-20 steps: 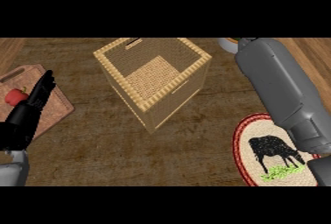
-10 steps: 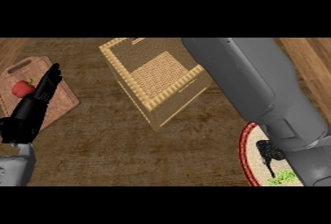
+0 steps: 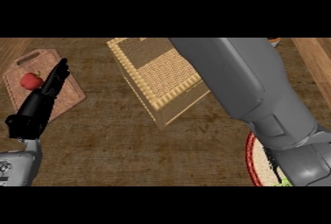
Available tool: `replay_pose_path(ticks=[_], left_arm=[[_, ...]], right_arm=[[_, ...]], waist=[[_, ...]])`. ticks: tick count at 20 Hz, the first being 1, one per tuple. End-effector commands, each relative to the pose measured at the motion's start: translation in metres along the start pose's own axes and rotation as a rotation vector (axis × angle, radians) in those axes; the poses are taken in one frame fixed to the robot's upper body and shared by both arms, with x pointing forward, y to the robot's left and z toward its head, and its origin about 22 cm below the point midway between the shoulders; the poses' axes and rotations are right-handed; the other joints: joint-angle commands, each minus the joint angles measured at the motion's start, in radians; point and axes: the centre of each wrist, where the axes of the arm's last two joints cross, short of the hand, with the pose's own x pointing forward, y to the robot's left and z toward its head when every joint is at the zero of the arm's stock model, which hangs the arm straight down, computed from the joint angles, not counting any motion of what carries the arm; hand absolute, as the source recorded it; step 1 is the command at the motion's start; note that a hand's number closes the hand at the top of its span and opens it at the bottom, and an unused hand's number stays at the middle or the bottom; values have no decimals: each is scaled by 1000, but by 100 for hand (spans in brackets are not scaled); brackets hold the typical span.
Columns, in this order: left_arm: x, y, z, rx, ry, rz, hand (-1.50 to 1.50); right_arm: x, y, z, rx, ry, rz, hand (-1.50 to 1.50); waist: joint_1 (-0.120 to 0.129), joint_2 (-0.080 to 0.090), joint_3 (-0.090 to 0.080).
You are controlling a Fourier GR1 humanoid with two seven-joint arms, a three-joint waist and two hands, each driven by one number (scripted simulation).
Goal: Pick the lemon from the placemat and place it in the basket
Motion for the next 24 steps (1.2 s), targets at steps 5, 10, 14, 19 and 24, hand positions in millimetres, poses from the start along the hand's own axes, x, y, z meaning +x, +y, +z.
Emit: replay_pose_path(ticks=[5, 10, 14, 19, 24], left_arm=[[8, -10, 7, -19, -5, 14, 0], [-4, -12, 0, -9, 13, 3, 0], [-6, -1, -1, 1, 3, 2, 0], [-3, 10, -4, -22, 8, 12, 0], [2, -1, -5, -4, -2, -8, 0]], right_arm=[[-1, 18, -7, 102, 227, 153, 150], [10, 26, -3, 106, 261, 367, 150], [-5, 30, -15, 182, 247, 471, 150], [-11, 42, -10, 280, 248, 317, -150], [-17, 40, -15, 234, 216, 230, -150]], waist=[[11, 0, 1], [5, 1, -1], [0, 2, 0], [3, 3, 1], [10, 6, 1]])
